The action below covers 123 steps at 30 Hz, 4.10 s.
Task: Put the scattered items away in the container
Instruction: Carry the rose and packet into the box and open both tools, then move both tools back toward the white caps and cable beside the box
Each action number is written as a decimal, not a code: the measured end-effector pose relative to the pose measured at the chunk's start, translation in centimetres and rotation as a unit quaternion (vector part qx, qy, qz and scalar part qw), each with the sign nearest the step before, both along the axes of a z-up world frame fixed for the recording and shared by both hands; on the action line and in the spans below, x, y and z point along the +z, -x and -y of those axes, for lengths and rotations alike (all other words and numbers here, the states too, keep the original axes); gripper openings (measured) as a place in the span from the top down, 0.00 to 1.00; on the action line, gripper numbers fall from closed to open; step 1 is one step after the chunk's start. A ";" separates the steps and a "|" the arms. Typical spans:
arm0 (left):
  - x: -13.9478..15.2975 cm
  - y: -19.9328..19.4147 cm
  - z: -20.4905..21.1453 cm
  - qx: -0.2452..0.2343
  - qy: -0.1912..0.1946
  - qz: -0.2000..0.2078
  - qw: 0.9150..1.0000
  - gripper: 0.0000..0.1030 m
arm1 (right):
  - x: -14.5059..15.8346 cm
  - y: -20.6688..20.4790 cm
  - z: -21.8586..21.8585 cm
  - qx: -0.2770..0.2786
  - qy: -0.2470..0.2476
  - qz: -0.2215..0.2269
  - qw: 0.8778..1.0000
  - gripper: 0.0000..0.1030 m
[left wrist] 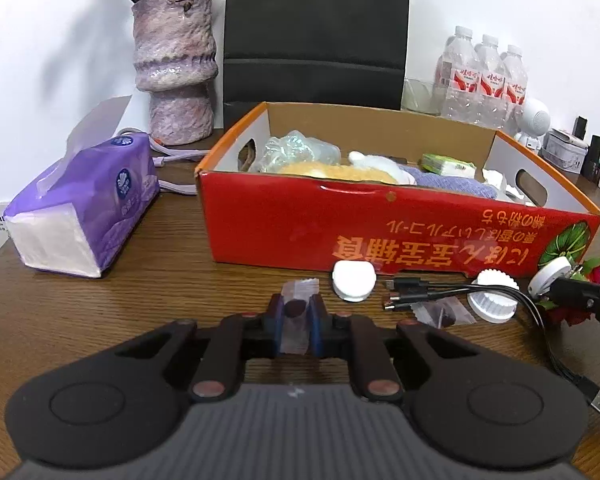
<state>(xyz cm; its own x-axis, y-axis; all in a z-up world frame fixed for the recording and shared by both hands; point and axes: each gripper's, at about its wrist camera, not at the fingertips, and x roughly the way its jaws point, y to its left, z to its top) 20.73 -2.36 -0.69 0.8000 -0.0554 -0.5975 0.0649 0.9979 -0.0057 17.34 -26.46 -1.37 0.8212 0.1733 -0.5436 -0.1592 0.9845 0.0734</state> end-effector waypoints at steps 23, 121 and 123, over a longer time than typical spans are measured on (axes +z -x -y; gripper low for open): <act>0.5 1.2 -0.5 -0.023 0.005 0.013 1.000 0.90 | 0.7 0.7 -0.2 0.008 -0.003 0.011 1.000 0.63; 4.9 -10.4 2.6 0.053 -0.008 0.048 0.997 0.00 | 4.7 -12.0 -1.8 -0.046 -0.001 0.002 0.999 0.00; 4.1 -10.4 2.1 0.050 0.002 0.027 0.998 0.00 | 4.3 -12.3 -1.6 -0.047 -0.001 -0.006 0.999 0.00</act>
<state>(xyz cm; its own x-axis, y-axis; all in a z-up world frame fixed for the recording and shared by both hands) 31.12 -4.49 3.41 0.8329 0.0239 -0.5529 -0.0347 0.9994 -0.0092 29.60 -24.90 2.91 0.8269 0.0969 -0.5539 -0.0652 0.9949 0.0768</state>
